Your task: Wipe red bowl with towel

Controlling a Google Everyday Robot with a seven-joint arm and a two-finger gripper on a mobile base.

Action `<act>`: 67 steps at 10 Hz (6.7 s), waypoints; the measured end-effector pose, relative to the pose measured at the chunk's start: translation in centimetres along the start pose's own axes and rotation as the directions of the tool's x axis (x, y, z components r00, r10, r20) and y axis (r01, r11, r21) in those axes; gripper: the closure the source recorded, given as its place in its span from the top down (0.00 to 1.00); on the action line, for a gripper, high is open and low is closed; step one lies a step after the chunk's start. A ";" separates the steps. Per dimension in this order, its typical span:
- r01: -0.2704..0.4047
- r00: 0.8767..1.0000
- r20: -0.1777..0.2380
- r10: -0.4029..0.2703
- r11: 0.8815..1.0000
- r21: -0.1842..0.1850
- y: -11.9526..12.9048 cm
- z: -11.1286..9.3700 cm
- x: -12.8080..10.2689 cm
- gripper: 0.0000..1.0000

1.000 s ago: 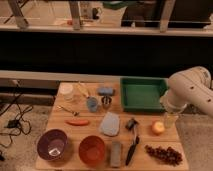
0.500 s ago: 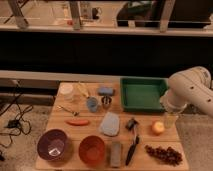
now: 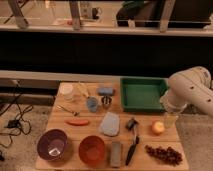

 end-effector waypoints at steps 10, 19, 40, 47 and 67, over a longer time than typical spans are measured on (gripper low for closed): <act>0.041 0.938 0.348 -0.003 0.994 -0.100 -2.3 3.6 -11.0 0.80; 0.068 0.921 0.390 0.009 0.981 -0.182 -0.2 6.2 -12.9 0.80; 0.347 0.829 0.521 -0.202 0.917 -0.197 0.3 14.1 -26.6 0.80; 0.342 0.837 0.516 -0.182 0.910 -0.234 -0.4 17.0 -25.1 0.80; 0.449 0.740 0.626 -0.243 0.873 -0.191 0.3 16.7 -25.1 0.02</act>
